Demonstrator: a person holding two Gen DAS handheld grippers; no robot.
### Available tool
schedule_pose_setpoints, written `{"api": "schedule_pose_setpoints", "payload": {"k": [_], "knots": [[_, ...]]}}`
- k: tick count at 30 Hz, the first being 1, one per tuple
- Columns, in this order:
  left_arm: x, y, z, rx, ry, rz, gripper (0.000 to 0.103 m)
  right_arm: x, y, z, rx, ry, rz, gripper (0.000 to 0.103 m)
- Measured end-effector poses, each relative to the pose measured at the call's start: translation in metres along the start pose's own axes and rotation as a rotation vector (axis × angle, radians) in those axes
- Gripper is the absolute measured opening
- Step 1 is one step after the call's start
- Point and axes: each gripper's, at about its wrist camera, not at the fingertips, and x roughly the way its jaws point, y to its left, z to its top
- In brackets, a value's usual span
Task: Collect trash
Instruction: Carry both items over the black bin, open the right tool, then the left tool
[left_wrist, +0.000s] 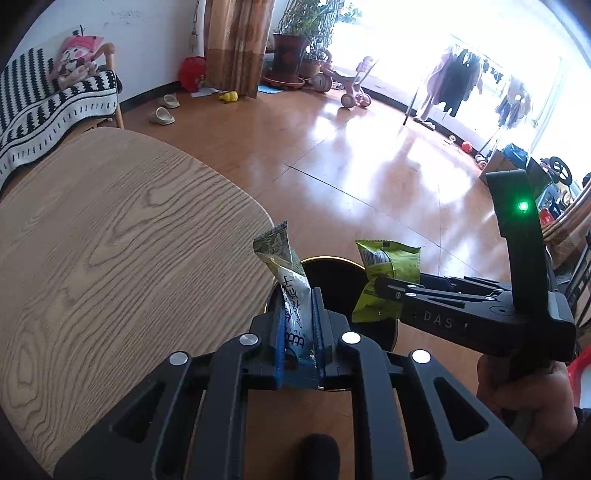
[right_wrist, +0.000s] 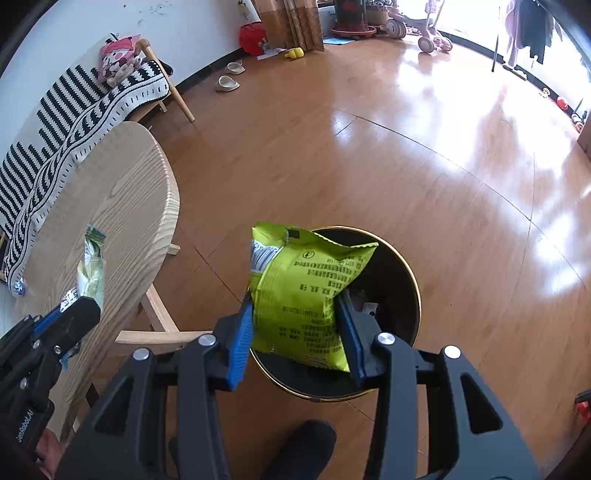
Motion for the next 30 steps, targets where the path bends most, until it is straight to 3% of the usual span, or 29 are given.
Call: {"api": "schedule_pose_setpoints", "payload": {"k": [6,9,10,21,30], "knots": [[0.001,-0.005,-0.001,-0.002,-0.004,-0.008,0.012,-0.002,-0.004,0.000,0.024,-0.005,0.003,0.045],[0.003,-0.005,-0.001,-0.005,0.000,-0.011,0.012,-0.006,-0.008,0.001,0.040,-0.022,0.012,0.068],[0.003,-0.004,-0.002,-0.006,0.001,-0.012,0.012,-0.007,-0.009,0.001,0.039,-0.029,0.008,0.070],[0.016,-0.014,-0.002,0.005,0.023,-0.075,0.012,-0.021,-0.028,0.005,0.122,-0.079,-0.008,0.071],[0.035,-0.037,0.005,0.029,0.019,-0.175,0.014,-0.039,-0.057,0.006,0.225,-0.140,-0.044,0.077]]}}
